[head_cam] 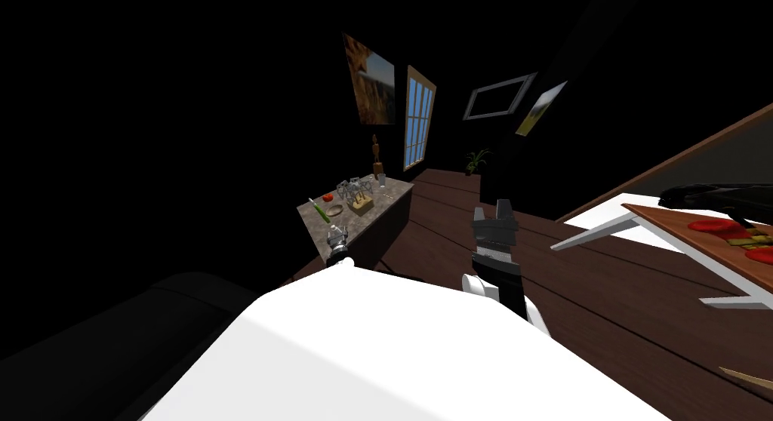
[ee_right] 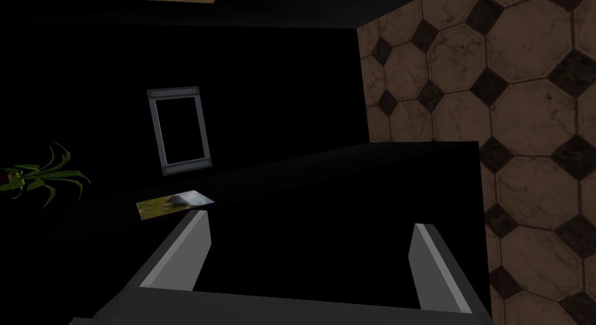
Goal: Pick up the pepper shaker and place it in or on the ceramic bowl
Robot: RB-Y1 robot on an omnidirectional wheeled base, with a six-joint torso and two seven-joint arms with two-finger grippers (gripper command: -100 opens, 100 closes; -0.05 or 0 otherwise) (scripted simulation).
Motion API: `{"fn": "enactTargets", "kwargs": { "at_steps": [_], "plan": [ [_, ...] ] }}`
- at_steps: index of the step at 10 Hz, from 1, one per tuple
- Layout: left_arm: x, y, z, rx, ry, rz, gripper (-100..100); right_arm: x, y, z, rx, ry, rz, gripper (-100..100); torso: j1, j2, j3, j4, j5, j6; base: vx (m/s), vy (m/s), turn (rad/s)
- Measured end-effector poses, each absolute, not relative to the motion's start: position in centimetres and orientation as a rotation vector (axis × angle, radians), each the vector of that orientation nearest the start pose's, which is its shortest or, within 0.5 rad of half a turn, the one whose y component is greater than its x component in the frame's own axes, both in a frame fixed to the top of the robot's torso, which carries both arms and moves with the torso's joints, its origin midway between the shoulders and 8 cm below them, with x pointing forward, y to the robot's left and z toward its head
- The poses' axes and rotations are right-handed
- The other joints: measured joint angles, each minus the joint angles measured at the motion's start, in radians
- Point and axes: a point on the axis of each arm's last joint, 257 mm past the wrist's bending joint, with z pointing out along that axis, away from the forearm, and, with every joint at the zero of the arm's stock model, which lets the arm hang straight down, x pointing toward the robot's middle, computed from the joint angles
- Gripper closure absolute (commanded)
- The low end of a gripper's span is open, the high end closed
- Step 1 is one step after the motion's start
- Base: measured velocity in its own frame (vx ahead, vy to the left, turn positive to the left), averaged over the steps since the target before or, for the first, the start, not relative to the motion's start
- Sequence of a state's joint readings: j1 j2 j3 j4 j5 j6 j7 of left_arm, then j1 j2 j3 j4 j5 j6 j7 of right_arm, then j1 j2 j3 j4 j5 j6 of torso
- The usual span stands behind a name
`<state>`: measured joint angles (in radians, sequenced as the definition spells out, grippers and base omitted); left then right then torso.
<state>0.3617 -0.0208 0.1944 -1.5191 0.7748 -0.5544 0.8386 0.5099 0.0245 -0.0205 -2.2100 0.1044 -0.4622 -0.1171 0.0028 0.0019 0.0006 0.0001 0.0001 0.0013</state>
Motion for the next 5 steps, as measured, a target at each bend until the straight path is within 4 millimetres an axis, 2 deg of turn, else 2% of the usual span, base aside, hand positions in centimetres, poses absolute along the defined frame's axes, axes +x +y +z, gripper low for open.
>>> {"fn": "enactTargets", "kwargs": {
  "at_steps": [3,4,5],
  "plan": [
    [36.2,48.0,-30.6,-1.743,-0.555,-1.783,-100,36.2,-28.3,-1.9,0.754,0.699,1.291,0,0.001,0.006,0.004,0.001,0.000,-0.001,-0.146,0.017,-0.174],
    [36.4,49.0,-30.3,-1.725,-0.562,-1.772,-100,36.2,-28.3,-1.9,0.753,0.699,1.292,0,0.002,0.006,0.004,0.001,0.000,0.000,-0.106,0.014,-0.091],
    [37.2,49.5,-30.3,-1.716,-0.564,-1.770,-100,36.2,-28.3,-1.9,0.754,0.699,1.291,0,0.002,0.004,0.003,0.001,0.000,-0.001,-0.030,-0.003,0.028]
  ]
}}
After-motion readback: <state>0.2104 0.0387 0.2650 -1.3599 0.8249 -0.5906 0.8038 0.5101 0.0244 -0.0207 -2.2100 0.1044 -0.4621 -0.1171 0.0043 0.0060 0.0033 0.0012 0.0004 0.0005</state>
